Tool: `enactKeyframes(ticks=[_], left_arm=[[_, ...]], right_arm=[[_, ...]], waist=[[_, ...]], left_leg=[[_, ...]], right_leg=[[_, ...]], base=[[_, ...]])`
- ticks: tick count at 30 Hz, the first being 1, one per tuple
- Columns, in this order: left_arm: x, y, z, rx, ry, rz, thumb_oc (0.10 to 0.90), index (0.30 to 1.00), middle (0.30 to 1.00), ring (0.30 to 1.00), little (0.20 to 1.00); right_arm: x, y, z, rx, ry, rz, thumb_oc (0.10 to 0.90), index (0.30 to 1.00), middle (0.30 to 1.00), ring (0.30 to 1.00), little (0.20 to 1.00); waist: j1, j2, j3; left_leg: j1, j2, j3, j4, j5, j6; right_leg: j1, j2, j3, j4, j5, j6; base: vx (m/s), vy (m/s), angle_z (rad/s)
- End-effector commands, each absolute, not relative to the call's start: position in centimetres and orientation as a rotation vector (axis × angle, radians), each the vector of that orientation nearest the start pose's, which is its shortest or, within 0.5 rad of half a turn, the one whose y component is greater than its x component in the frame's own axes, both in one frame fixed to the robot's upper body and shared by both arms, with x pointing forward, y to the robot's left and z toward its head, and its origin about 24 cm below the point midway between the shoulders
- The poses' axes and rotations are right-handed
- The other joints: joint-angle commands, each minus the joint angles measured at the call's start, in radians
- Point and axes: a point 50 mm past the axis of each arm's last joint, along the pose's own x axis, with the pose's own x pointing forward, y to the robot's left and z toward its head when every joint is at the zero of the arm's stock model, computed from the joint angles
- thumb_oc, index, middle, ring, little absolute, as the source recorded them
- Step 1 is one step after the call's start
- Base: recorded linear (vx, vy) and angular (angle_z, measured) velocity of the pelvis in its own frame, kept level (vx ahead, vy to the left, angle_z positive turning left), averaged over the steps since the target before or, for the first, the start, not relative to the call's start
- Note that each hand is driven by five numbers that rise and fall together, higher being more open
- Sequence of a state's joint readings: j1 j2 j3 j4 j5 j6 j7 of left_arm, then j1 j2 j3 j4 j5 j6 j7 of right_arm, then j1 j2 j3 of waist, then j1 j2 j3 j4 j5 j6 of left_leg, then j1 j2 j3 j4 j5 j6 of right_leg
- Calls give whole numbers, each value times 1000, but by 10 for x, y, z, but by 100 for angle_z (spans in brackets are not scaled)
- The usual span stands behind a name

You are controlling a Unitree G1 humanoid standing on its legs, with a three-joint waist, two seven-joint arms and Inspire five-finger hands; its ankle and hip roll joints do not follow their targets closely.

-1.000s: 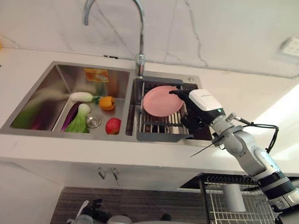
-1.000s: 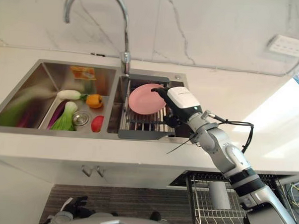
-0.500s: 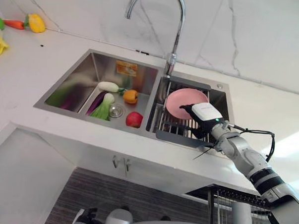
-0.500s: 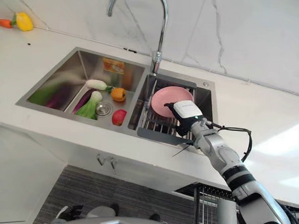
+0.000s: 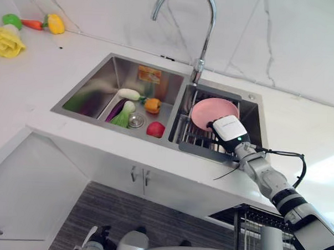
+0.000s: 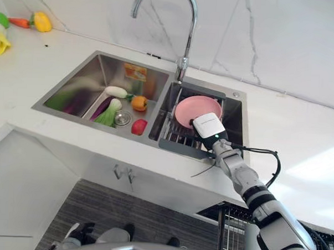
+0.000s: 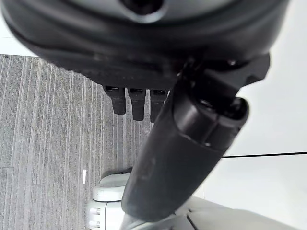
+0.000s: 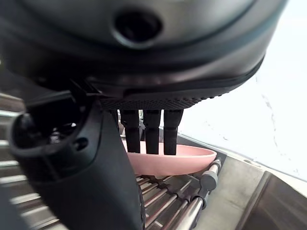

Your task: Place the dishes in the dishwasher.

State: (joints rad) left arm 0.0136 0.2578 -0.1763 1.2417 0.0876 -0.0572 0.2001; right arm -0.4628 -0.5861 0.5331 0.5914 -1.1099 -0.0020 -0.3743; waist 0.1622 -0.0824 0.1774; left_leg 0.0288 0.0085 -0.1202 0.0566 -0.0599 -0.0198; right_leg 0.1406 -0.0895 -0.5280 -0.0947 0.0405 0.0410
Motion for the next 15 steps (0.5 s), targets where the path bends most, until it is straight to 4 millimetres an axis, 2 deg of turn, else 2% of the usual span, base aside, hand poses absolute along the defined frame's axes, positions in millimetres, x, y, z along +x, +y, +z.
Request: enactKeyframes(ticks=[1,5,9,11,13,15], left_arm=[[94,231,-160,553,1147,64,800,900,900,900,900],[93,230,-161,555,1148,63,800,900,900,900,900],[93,232,-160,568,1148,63,800,900,900,900,900],[93,232,-160,570,1147,62,800,900,900,900,900],[94,234,-160,581,1143,62,800,900,900,900,900],[94,234,-159,584,1140,64,800,900,900,900,900]], right_arm=[[344,-204,87,-1952,-424,-57,400,300,300,300,300],[345,-210,94,-1936,-431,-114,400,300,300,300,300],[342,-219,129,-1846,-539,-293,400,300,300,300,300],[342,-220,129,-1846,-538,-294,400,300,300,300,300],[334,-220,157,-1767,-651,-396,400,300,300,300,300],[330,-219,163,-1733,-682,-418,400,300,300,300,300]], waist=[[27,25,-63],[26,28,-66],[14,32,-70],[15,32,-70],[2,34,-74],[0,35,-74]], left_leg=[[-34,34,-12,-53,79,-85],[-33,35,-11,-54,80,-86],[-27,33,-7,-57,79,-85],[-27,33,-7,-57,80,-84],[-19,35,3,-61,76,-82],[-15,35,6,-62,75,-81]], right_leg=[[46,-60,-13,124,-130,79],[48,-60,-12,120,-128,79],[52,-60,-5,115,-127,78],[52,-60,-5,115,-127,78],[53,-62,3,111,-126,79],[53,-62,7,110,-125,80]], base=[[1,-3,6],[0,0,0],[0,0,0],[0,0,0],[0,0,0],[2,5,-2]])
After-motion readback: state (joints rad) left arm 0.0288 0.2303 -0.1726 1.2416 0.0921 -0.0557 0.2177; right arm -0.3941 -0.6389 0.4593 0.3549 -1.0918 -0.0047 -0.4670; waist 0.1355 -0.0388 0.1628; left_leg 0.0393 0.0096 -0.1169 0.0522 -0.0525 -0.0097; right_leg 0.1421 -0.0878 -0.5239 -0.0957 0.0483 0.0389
